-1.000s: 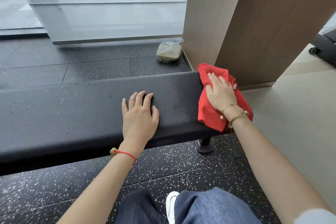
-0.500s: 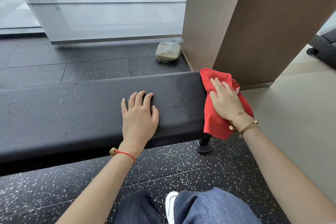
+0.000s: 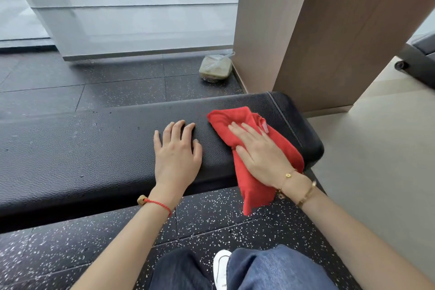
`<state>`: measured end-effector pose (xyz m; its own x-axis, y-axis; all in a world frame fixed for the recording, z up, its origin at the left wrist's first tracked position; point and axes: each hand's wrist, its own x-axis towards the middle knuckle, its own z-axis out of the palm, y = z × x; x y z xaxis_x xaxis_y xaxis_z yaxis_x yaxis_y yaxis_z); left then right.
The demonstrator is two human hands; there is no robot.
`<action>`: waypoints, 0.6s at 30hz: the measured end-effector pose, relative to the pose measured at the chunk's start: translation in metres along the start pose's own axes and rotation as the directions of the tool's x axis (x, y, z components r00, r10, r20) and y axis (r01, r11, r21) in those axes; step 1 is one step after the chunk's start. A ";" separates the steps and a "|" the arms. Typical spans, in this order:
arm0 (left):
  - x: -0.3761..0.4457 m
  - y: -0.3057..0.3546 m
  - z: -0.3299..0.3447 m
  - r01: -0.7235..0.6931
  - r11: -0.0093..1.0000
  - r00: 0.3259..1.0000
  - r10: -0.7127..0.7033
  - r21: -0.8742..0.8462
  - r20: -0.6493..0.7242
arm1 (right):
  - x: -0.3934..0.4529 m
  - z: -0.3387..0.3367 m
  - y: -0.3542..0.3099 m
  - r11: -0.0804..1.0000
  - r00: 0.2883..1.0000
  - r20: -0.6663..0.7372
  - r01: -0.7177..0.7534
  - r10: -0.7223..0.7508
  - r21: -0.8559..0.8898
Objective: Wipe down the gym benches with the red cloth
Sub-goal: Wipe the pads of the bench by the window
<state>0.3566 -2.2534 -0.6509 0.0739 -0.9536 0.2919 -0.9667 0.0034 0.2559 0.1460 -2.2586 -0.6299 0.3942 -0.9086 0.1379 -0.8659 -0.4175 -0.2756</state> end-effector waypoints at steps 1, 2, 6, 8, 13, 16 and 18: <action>0.000 0.000 -0.001 -0.001 1.000 1.000 0.001 -0.001 -0.001 | -0.007 -0.003 0.010 0.999 0.999 -0.016 -0.040 0.040 -0.001; 0.000 0.001 -0.001 -0.001 1.000 1.000 0.001 -0.003 -0.002 | -0.008 -0.006 0.022 0.995 0.995 -0.031 -0.096 0.096 -0.003; -0.001 0.003 0.000 0.007 1.000 1.000 -0.007 0.018 -0.001 | 0.040 -0.014 0.056 0.940 0.940 -0.019 -0.341 0.340 -0.014; 0.000 0.005 -0.001 0.015 1.000 1.000 -0.015 0.022 0.004 | 0.077 -0.011 0.053 0.925 0.926 0.002 -0.378 0.379 -0.019; 0.000 0.003 0.000 0.015 1.000 1.000 -0.015 0.006 0.005 | 0.088 0.011 0.002 0.979 0.979 0.026 -0.201 0.202 -0.027; 0.000 0.001 0.000 0.006 1.000 1.000 -0.006 -0.009 0.006 | 0.041 0.012 -0.006 0.992 0.992 -0.029 -0.122 0.121 -0.023; 0.000 -0.001 0.000 -0.003 1.000 1.000 0.003 -0.015 0.004 | 0.009 0.008 0.003 0.988 0.986 -0.069 -0.154 0.151 -0.030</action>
<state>0.3571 -2.2535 -0.6513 0.0702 -0.9548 0.2889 -0.9632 0.0105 0.2687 0.1487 -2.2678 -0.6369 0.2365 -0.9584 0.1596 -0.9250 -0.2724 -0.2650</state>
